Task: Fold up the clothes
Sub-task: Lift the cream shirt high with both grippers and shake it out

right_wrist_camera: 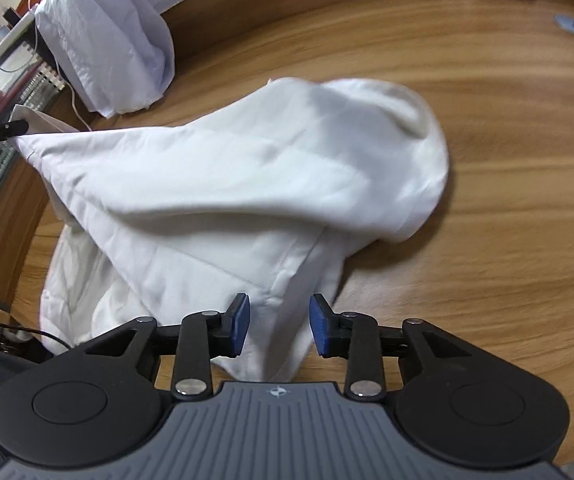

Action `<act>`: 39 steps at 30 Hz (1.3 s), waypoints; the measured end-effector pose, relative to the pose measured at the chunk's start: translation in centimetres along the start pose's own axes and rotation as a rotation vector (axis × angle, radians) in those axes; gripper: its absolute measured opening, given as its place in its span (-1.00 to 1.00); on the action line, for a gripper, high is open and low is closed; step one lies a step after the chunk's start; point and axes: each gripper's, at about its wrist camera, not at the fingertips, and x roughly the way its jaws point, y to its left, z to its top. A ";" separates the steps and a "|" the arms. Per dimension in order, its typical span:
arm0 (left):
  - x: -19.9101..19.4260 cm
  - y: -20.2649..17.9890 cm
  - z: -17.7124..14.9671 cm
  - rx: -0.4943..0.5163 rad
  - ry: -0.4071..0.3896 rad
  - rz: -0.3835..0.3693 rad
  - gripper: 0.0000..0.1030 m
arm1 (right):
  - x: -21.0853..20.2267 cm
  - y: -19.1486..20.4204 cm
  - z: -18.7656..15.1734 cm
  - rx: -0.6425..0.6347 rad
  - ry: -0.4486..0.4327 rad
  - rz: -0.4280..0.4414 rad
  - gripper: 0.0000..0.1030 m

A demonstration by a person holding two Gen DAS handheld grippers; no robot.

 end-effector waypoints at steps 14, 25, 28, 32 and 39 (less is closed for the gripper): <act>-1.0 0.1 1.7 -0.028 -0.071 -0.015 -0.93 | -7.7 0.8 1.3 0.061 -0.292 0.145 -0.95; 0.8 -2.4 7.2 -0.186 -0.150 -0.095 -0.93 | -18.7 4.1 10.6 -0.035 -0.571 0.007 -0.95; 2.6 -4.2 8.8 -0.237 -0.152 -0.090 -0.93 | -18.3 3.9 14.4 -0.047 -0.609 -0.059 -0.95; 5.6 -6.5 10.8 -0.240 -0.169 -0.052 -0.93 | -15.3 3.0 20.1 -0.090 -0.596 -0.130 -0.95; 13.2 -8.6 12.9 -0.248 -0.115 0.062 -0.93 | -7.4 -1.2 29.2 -0.102 -0.500 -0.161 -0.95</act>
